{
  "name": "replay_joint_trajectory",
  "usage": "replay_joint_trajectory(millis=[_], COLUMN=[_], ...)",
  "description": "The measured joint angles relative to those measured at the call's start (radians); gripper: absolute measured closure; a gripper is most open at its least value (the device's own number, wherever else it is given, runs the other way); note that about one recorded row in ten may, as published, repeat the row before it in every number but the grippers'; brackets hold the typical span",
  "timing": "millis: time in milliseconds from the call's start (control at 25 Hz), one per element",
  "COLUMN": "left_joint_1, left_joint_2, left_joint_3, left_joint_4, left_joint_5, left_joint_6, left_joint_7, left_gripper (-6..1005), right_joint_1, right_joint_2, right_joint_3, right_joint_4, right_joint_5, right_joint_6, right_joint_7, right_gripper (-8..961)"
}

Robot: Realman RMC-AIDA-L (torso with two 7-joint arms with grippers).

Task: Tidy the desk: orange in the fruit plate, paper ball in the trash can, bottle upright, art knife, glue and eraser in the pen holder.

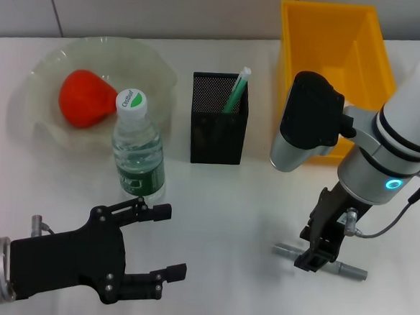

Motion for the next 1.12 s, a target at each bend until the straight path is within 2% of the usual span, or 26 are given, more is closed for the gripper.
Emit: replay_joint_trajectory(millis=[200, 480, 1120], left_joint_1=[0.000, -0.001, -0.003], left_joint_2=[0.000, 0.001, 0.002], left_joint_3=[0.001, 0.001, 0.013], left_joint_4=[0.001, 0.001, 0.001], left_joint_5=[0.000, 0.000, 0.000], left_joint_6=[0.004, 0.005, 0.007], left_joint_7=[0.000, 0.001, 0.001], left_gripper=[152, 152, 152], right_joint_1=[0.004, 0.010, 0.011], right_joint_2=[0.001, 0.002, 0.001], right_joint_3=[-0.006, -0.045, -0.067], right_joint_4=[0.005, 0.031, 0.035], right_joint_5=[-0.001, -0.001, -0.003], right_joint_6=[0.007, 0.028, 0.037], right_joint_7=[0.002, 0.013, 0.028], right_gripper=[468, 510, 626])
